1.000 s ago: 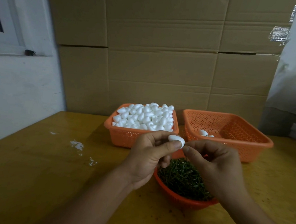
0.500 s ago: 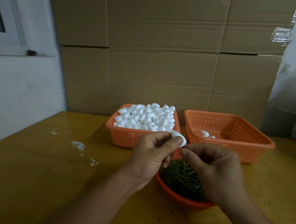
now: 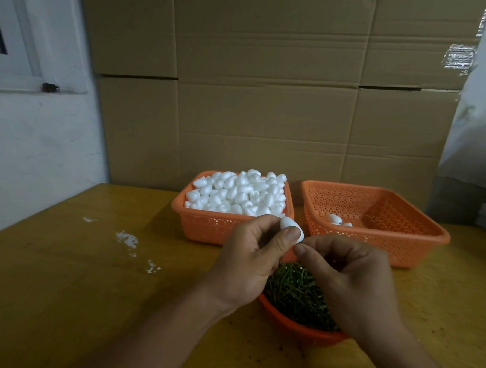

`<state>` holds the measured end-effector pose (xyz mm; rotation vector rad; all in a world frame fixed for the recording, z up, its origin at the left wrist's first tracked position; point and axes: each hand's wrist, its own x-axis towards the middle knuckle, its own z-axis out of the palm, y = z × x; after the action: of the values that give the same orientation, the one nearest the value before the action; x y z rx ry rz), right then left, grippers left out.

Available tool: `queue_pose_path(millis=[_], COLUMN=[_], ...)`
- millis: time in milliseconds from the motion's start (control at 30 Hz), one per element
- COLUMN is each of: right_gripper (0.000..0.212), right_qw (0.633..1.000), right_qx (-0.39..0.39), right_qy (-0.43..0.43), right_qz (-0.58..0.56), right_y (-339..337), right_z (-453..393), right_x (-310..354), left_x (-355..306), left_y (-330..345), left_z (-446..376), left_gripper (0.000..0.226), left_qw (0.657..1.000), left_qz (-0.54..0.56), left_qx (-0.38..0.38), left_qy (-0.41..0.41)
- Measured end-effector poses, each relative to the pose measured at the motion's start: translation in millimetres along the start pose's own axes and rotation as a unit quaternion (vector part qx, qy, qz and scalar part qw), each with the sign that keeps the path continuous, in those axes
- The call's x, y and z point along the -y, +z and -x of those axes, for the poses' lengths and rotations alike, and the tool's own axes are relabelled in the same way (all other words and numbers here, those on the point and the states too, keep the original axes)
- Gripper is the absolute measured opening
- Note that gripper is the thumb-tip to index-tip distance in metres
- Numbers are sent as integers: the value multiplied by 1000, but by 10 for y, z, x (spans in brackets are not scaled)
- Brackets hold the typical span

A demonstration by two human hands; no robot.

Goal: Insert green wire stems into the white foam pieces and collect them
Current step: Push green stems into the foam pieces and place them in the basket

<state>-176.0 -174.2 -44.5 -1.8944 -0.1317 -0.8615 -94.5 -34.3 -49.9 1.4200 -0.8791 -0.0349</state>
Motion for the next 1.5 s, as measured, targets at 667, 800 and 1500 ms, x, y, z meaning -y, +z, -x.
queue_pose_path(millis=[667, 800, 1500], right_gripper=[11, 11, 28], right_qw=[995, 988, 823], right_qx=[-53, -81, 90], right_qy=[87, 123, 296], right_qz=[-14, 54, 476], right_y=[-145, -302, -645], right_z=[-204, -484, -1412], right_x=[-91, -271, -862], left_x=[111, 150, 170], left_y=[26, 19, 44], left_z=[26, 50, 61], left_gripper=[39, 24, 16], left_qw=[999, 994, 994], left_qz=[-39, -105, -110], left_qx=[-17, -22, -11], left_qy=[-9, -7, 3])
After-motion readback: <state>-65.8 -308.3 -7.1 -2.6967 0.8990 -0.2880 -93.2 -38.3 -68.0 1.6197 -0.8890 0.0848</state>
